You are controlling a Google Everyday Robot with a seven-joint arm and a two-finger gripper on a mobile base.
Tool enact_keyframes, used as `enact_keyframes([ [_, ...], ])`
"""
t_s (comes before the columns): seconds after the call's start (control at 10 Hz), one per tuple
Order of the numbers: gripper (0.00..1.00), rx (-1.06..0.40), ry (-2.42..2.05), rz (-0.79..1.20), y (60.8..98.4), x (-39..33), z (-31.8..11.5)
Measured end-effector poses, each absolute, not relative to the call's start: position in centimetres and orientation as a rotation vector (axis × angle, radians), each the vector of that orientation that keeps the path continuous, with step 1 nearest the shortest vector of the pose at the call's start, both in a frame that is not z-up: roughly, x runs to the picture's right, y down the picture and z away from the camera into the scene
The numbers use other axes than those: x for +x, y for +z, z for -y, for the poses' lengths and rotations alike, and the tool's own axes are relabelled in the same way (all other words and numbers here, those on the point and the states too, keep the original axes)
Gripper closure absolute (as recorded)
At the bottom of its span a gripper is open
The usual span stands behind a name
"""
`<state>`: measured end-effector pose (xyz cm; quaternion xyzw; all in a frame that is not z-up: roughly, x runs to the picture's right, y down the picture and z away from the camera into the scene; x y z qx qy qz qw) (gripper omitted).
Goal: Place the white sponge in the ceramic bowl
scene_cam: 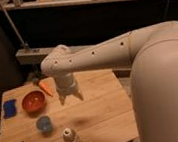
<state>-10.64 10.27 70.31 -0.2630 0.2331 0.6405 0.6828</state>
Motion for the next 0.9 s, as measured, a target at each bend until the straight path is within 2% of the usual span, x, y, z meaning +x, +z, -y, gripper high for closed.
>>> enact_keyframes([
  [0.4, 0.35, -0.586, 1.414, -0.5, 70.6, -12.0, -9.4],
  [0.9, 0.35, -0.555, 1.218, -0.391, 72.0, -21.0, -5.0],
])
